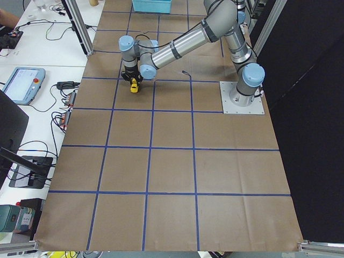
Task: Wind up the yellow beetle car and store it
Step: 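Keep dragging the car backward along the table with the left gripper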
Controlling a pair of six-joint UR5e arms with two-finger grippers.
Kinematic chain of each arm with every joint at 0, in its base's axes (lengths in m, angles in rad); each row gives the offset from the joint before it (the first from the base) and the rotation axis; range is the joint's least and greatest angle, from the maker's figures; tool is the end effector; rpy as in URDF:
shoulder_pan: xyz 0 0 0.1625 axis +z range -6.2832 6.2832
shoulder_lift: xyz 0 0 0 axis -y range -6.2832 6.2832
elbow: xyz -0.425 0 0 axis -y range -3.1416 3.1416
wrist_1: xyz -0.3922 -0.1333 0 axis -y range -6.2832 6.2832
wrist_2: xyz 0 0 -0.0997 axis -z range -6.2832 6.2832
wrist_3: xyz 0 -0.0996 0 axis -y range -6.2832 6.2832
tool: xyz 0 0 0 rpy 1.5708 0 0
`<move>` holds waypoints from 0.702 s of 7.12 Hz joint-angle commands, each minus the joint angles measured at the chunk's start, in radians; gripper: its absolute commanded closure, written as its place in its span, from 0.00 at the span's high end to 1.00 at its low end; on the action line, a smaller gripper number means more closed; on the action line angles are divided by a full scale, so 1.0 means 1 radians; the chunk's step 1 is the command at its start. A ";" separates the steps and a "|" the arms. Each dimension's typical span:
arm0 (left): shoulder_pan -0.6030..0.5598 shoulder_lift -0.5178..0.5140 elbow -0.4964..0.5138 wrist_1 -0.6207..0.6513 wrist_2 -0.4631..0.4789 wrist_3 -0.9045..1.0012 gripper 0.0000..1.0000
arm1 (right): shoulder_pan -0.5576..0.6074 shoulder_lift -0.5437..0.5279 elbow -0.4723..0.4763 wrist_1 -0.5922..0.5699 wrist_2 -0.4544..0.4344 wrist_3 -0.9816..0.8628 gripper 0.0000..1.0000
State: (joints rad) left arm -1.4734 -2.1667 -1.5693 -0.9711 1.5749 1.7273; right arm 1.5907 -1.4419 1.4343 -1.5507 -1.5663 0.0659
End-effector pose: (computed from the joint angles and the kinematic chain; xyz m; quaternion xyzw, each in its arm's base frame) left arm -0.0677 -0.6735 0.1955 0.7277 0.6859 0.0000 0.0033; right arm 0.1446 -0.5425 0.4861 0.0230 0.9997 0.0063 0.0020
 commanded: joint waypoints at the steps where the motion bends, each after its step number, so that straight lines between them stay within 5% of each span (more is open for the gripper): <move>1: 0.024 0.001 -0.001 0.000 -0.001 0.001 0.00 | 0.000 0.000 0.000 0.000 0.000 0.000 1.00; 5: 0.038 0.001 0.000 0.000 -0.001 0.001 0.00 | 0.000 0.000 0.000 0.000 0.000 0.000 1.00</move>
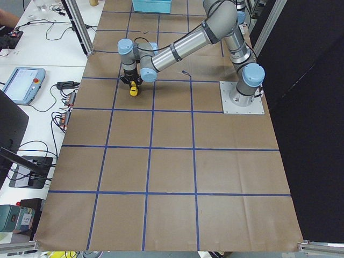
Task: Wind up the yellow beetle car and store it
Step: 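Keep dragging the car backward along the table with the left gripper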
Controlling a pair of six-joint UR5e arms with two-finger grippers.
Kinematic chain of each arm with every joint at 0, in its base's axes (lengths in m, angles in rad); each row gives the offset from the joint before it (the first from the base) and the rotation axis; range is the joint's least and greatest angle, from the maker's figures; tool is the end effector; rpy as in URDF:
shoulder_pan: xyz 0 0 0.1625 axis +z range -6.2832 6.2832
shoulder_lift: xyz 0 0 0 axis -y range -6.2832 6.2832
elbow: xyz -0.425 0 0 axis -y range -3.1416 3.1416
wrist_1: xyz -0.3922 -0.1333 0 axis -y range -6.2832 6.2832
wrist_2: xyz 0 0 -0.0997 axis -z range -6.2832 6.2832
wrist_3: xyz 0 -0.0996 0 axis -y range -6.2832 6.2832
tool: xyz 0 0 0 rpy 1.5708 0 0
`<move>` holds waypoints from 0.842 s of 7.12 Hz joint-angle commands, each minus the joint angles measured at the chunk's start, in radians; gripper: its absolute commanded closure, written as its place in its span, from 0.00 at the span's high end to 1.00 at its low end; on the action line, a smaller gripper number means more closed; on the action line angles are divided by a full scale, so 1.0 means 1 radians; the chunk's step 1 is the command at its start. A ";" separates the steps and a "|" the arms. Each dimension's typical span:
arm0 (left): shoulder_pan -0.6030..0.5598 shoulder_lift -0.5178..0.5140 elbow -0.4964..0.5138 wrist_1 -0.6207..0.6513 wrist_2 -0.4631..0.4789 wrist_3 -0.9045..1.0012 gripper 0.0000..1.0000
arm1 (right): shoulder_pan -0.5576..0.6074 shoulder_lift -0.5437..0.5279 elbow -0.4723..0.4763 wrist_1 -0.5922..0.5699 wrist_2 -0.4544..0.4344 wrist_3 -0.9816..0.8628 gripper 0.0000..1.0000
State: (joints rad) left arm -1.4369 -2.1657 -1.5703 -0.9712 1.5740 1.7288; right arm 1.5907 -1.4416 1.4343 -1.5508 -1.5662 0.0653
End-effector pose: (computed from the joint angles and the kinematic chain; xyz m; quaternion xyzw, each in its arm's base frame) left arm -0.0432 -0.6751 0.1958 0.7156 0.6985 -0.0003 0.0030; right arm 0.1446 -0.5426 0.4860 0.0227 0.9997 0.0064 0.0020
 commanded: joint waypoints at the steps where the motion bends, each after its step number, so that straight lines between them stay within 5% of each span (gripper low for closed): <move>1: 0.006 0.000 0.001 0.000 0.000 0.000 0.00 | 0.000 0.000 0.000 0.000 0.000 0.001 1.00; 6: 0.026 0.000 -0.001 0.000 0.000 0.046 0.00 | 0.000 0.000 0.000 0.000 0.000 0.001 1.00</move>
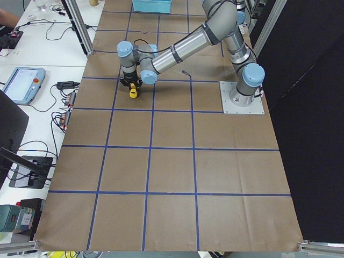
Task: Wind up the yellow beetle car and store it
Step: 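Keep dragging the car backward along the table with the left gripper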
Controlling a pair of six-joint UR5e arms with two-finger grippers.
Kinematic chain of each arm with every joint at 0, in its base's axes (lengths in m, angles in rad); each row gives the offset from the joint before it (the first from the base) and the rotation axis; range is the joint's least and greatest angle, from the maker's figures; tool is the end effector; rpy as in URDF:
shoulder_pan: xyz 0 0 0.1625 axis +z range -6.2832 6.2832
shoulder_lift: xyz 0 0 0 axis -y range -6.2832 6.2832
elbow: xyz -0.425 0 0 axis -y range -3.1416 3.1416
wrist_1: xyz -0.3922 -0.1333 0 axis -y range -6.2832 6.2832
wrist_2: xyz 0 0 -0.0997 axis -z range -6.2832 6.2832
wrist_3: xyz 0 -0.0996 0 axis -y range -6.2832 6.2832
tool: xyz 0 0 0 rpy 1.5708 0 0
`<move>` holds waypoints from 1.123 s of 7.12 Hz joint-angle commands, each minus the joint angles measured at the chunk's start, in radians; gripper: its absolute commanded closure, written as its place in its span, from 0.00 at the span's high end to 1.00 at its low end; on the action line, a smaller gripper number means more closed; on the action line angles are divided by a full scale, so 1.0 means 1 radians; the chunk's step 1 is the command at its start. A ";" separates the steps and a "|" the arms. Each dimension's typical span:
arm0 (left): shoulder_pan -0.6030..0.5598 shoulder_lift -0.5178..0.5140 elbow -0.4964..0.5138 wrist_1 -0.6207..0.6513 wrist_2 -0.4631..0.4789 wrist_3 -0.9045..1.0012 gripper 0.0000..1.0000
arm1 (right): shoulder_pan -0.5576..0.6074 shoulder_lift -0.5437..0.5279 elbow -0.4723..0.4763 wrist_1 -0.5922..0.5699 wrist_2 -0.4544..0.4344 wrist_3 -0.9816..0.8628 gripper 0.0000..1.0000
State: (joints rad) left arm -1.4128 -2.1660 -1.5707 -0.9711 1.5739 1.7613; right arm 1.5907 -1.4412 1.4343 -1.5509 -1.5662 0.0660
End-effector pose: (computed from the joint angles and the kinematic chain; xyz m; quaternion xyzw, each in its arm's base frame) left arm -0.0270 -0.6759 0.1954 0.7185 0.6955 0.0000 0.0028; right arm 0.1446 -0.5427 0.4858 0.0231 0.9997 0.0066 0.0020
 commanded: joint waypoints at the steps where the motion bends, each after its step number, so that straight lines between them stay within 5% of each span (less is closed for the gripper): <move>1: 0.003 0.000 0.001 0.003 0.000 0.020 0.00 | 0.000 -0.001 0.000 0.000 0.000 0.000 1.00; 8: 0.051 0.000 0.001 0.003 -0.003 0.061 0.00 | 0.002 -0.001 0.000 0.000 0.002 0.000 1.00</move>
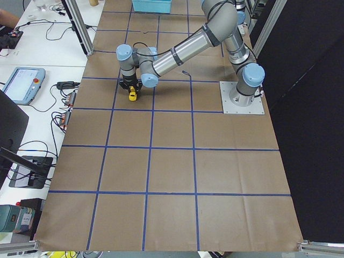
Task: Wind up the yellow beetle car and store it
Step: 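Keep dragging the car backward along the table with the left gripper, then open the left gripper and lift it off the car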
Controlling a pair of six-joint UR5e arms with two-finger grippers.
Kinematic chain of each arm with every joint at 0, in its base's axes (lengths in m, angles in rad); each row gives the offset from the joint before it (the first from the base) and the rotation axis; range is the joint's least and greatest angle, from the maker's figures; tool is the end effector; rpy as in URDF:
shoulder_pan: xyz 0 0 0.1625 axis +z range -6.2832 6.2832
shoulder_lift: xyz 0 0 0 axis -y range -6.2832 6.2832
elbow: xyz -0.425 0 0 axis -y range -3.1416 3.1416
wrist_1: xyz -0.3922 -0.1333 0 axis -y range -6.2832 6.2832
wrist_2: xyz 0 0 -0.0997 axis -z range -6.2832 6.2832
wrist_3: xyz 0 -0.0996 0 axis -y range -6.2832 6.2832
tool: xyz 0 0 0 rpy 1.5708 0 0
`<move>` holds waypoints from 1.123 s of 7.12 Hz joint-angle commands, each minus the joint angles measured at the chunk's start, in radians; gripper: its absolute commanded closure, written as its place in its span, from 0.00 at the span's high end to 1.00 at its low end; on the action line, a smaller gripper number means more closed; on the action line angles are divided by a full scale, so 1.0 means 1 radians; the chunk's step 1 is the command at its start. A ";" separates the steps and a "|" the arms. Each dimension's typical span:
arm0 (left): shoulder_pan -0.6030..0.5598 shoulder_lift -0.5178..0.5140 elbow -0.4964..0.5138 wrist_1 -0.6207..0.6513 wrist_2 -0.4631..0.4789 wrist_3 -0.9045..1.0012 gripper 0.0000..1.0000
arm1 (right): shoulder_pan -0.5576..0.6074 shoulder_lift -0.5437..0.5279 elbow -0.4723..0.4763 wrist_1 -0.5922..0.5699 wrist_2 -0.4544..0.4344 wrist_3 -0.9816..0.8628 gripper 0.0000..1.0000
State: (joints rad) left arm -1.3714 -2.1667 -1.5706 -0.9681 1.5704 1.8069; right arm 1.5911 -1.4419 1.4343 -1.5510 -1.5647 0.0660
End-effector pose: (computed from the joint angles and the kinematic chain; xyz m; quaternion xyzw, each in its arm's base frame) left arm 0.0007 -0.6768 0.1953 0.7200 0.6940 -0.0020 0.0028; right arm 0.1450 -0.5425 0.4861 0.0229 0.9997 0.0062 0.0028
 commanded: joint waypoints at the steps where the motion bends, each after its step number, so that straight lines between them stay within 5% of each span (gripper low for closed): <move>1: 0.009 0.001 0.001 0.000 0.002 0.017 0.00 | 0.001 0.000 0.000 0.000 0.000 0.000 1.00; 3: 0.011 0.001 0.001 0.000 0.002 0.022 0.00 | 0.001 0.000 0.000 -0.001 0.000 0.000 1.00; 4: 0.009 0.001 0.000 -0.001 0.003 0.022 0.10 | 0.001 0.000 0.000 -0.001 0.000 0.000 1.00; 5: 0.009 -0.001 0.003 -0.001 0.003 0.020 0.99 | 0.001 0.000 0.000 -0.001 0.002 0.000 1.00; 8: -0.012 0.043 0.043 -0.056 0.002 -0.056 0.99 | 0.001 0.000 0.000 -0.001 0.000 0.000 1.00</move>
State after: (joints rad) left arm -1.3727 -2.1454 -1.5431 -0.9955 1.5766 1.7928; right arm 1.5923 -1.4419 1.4343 -1.5524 -1.5639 0.0660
